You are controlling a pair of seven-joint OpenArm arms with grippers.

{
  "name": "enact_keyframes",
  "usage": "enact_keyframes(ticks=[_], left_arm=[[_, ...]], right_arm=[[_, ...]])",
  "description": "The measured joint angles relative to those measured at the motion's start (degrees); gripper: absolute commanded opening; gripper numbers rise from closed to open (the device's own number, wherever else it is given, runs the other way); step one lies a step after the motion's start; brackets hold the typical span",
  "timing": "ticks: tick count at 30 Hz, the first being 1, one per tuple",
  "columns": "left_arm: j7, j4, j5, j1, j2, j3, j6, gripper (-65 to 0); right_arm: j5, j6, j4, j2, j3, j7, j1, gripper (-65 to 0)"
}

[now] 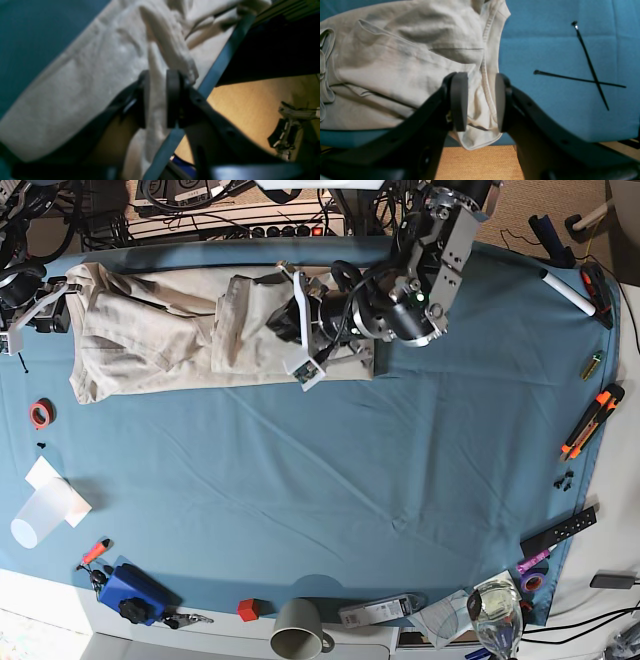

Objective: Fold the T-shirt properly
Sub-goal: 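Carry the left gripper's strip end toward the right gripper, folding it over, then press the folded end down with the left gripper and regrasp with the right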

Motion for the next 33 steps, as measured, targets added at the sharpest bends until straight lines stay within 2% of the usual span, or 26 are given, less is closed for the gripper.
enact_keyframes(ticks=[1, 3, 4, 6, 12, 15, 23, 27, 33], left_arm=[[0.0, 0.0, 0.9, 0.4, 0.0, 0.0, 0.0, -65.0], [0.4, 0.0, 3.1, 0.9, 0.0, 0.0, 0.1, -65.0], [0.4, 0.0, 3.9, 1.1, -0.1, 0.0, 1.8, -65.0], [0.4, 0.0, 6.0, 1.6, -0.5, 0.0, 2.6, -65.0], [-0.4, -1.1, 7.0, 4.7, -1.2, 0.0, 2.5, -65.0], [-0.7, -2.8, 10.6, 4.9, -1.2, 0.0, 2.6, -65.0], [0.2, -2.6, 19.7, 4.8, -0.9, 0.1, 9.3, -65.0], [2.5, 0.9, 20.1, 5.3, -1.2, 0.0, 10.0, -65.0], [0.0, 10.0, 18.7, 9.8, -1.2, -0.2, 9.9, -65.0]], right_arm=[[0.0, 0.0, 0.0, 0.0, 0.0, 0.3, 0.1, -46.1], [0.0, 0.0, 0.0, 0.0, 0.0, 1.0, 0.3, -46.1], [-0.1, 0.0, 0.0, 0.0, 0.0, 1.0, 0.7, -46.1], [-0.5, 0.0, 0.0, 0.0, 0.0, 1.0, 1.7, -46.1], [-0.4, 0.0, 0.0, 0.0, 0.0, 1.1, 3.9, -46.1], [-0.4, 0.0, 0.0, 0.0, 0.0, 1.1, 4.2, -46.1], [-0.8, 0.0, 0.0, 0.0, 0.0, 1.5, 4.3, -46.1], [-2.9, 0.0, 0.0, 0.5, 0.3, 3.3, 4.5, -46.1], [-2.9, 0.0, 0.0, 1.8, 1.7, 3.7, 4.7, -46.0]])
